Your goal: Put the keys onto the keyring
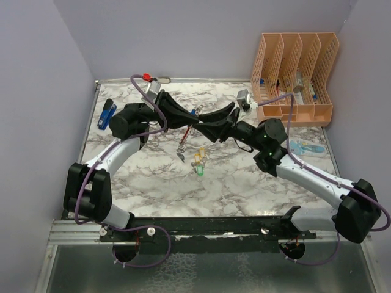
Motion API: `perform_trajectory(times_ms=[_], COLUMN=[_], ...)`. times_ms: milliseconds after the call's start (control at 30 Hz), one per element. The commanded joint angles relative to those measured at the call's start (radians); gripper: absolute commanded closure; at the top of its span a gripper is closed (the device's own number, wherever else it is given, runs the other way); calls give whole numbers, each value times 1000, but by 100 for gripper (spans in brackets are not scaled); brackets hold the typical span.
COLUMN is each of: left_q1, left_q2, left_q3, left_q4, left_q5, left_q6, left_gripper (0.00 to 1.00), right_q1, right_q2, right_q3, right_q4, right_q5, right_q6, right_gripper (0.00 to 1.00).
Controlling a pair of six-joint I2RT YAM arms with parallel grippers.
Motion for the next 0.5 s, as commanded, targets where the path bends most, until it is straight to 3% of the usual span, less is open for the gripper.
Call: perform_trajectory(times_ms=[0,100,267,467], left_q1=[-16,-6,22,113], left_q2=[21,49,81,130], left_q3=[62,129,229,303], left_q4=[161,243,248,242], left_q5=[227,303,429,444], left_q6=[-56,-181,-272,-337], left_gripper=[100,100,100,100], right_q1=[7,7,7,7], right_q2=[-42,-48,-75,-119], right_q3=[34,35,22,-18], right_q4=[-7,-69,-195,-275], right_q5=[99,124,178,218], right_q6=[-59,-83,-125,-150], right_gripper=[57,45,33,29])
